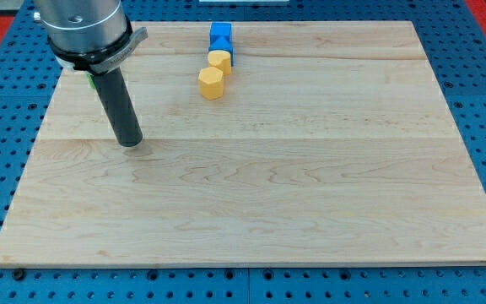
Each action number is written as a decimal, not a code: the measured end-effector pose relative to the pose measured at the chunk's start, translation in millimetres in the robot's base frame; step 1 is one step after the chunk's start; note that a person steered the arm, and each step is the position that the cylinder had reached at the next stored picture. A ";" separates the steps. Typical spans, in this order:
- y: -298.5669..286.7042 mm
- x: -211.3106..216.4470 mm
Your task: Separate the green blocks from the red blocks
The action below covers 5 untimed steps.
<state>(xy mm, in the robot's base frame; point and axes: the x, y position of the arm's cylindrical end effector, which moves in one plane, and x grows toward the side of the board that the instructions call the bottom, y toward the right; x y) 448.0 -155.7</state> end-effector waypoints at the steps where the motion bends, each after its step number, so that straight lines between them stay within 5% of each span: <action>1: 4.4 0.1; 2: 0.4 0.2; 4: -149.0 -71.7; 5: -149.3 -83.1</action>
<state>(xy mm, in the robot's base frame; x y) 364.9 -305.0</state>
